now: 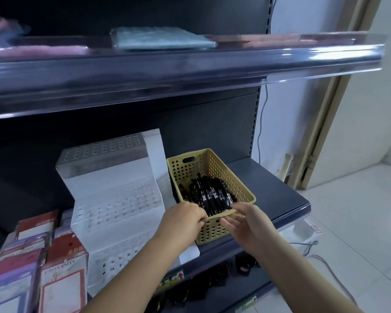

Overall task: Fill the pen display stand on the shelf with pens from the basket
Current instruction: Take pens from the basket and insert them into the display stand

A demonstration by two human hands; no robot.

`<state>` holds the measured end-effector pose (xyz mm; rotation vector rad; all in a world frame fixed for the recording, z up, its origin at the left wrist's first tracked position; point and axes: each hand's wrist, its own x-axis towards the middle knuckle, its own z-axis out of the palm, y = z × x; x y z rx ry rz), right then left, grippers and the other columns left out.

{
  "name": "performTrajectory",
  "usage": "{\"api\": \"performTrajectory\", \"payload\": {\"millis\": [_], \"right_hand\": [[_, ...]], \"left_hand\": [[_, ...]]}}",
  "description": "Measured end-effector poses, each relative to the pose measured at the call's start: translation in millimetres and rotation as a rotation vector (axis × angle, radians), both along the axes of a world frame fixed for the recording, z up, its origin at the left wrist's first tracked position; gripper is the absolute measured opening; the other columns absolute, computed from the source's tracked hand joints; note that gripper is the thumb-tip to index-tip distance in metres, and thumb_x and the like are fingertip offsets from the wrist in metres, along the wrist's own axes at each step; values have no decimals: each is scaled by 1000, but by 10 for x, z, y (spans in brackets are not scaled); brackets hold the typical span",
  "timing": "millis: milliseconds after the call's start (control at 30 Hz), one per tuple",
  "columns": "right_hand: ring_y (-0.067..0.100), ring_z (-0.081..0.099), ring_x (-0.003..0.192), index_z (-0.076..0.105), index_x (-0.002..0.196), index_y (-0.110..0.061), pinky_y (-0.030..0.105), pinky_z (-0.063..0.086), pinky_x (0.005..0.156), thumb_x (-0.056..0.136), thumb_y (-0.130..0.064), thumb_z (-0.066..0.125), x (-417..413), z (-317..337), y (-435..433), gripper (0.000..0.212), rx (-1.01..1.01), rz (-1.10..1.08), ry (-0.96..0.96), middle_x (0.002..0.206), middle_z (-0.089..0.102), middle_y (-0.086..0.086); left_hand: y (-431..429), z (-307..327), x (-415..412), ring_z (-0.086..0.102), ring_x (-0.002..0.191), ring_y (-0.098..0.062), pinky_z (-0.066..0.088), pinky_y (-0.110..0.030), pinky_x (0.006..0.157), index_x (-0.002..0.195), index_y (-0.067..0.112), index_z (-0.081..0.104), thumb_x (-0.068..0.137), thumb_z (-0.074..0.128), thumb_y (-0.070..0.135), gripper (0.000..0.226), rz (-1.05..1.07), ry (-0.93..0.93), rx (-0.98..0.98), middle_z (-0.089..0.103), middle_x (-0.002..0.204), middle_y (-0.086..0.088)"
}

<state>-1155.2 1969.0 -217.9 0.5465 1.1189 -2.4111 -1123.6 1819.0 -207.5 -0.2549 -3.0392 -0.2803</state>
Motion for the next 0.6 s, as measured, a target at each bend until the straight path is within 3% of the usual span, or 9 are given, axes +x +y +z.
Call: {"api": "performTrajectory", "payload": {"millis": [133, 200, 300, 433, 533, 600], "right_hand": [[32, 62, 89, 50, 96, 0, 39, 50, 93, 92, 1, 49, -55, -114, 8, 4, 32, -1, 7, 94, 58, 22], [28, 66, 79, 53, 95, 3, 36, 57, 80, 91, 1, 51, -104, -181, 81, 5, 176, 15, 24, 89, 62, 21], [21, 62, 61, 60, 95, 0, 34, 58, 60, 88, 4, 54, -159, -198, 213, 10, 544, -30, 123, 75, 64, 14], [20, 59, 69, 67, 91, -9, 40, 54, 73, 86, -1, 52, -332, -22, 276, 18, 930, -128, 380, 76, 65, 6], [23, 57, 69, 66, 94, 0, 42, 52, 70, 84, -2, 50, -488, 184, 109, 18, 1163, 91, 610, 79, 67, 16], [36, 63, 85, 57, 105, 12, 48, 52, 81, 84, -6, 53, -614, 254, -59, 28, 1332, 264, 731, 99, 64, 28]], "left_hand": [[-60, -62, -32, 55, 98, -11, 48, -28, 83, 108, 27, 69, 94, 50, 26, 23, 5, 6, 55, 66, 100, 7], [-60, -76, -62, 55, 101, -12, 48, -29, 86, 111, 27, 68, 94, 50, 27, 25, -9, -1, 66, 66, 102, 7], [-72, -93, -92, 53, 105, -13, 47, -30, 89, 114, 25, 66, 95, 49, 29, 26, -26, -37, 64, 65, 105, 6], [-139, -44, -61, 49, 113, -8, 42, -25, 95, 126, 27, 57, 93, 49, 42, 37, 9, -15, 172, 60, 117, 10], [-235, 77, -13, 45, 117, -4, 36, -21, 96, 128, 31, 55, 94, 47, 41, 37, 50, 102, 196, 57, 123, 14], [-300, 162, 38, 45, 115, -3, 37, -20, 94, 126, 34, 56, 95, 45, 41, 34, 54, 148, 163, 57, 122, 17]]}}
